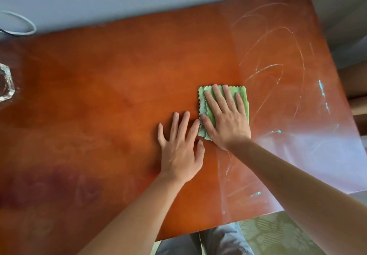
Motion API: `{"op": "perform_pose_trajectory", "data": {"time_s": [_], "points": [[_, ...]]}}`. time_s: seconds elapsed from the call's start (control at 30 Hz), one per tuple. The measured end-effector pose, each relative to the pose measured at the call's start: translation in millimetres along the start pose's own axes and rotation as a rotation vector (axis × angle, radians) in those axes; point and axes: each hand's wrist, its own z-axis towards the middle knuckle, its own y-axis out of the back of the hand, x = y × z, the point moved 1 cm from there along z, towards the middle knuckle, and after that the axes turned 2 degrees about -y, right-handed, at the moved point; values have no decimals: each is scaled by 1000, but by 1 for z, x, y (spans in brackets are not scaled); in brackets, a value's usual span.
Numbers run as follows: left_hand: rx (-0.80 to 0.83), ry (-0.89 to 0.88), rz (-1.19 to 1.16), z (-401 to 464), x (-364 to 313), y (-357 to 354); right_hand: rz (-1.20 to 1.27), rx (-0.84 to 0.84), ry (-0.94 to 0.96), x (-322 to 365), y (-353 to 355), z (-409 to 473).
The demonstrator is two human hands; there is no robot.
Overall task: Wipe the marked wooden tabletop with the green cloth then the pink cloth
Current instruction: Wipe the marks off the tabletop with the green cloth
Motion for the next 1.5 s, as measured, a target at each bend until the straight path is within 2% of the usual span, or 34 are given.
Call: {"op": "perform_pose_trajectory", "data": {"time_s": [0.2,0.47,0.77,1.17,1.5], "points": [[-26,-23,43,-4,0,-3,27,-38,12,0,1,3],[-64,-23,27,-7,-1,-2,-35,13,85,-8,9,41],[-71,-28,27,-6,-2,-3,-33,8,65,-10,12,49],[-34,-42,33,-8,-1,-1,53,-64,-22,7,-8,-65],[-12,-49,71,-5,-2,-3,23,-50,-2,5,-12,-71]]}}
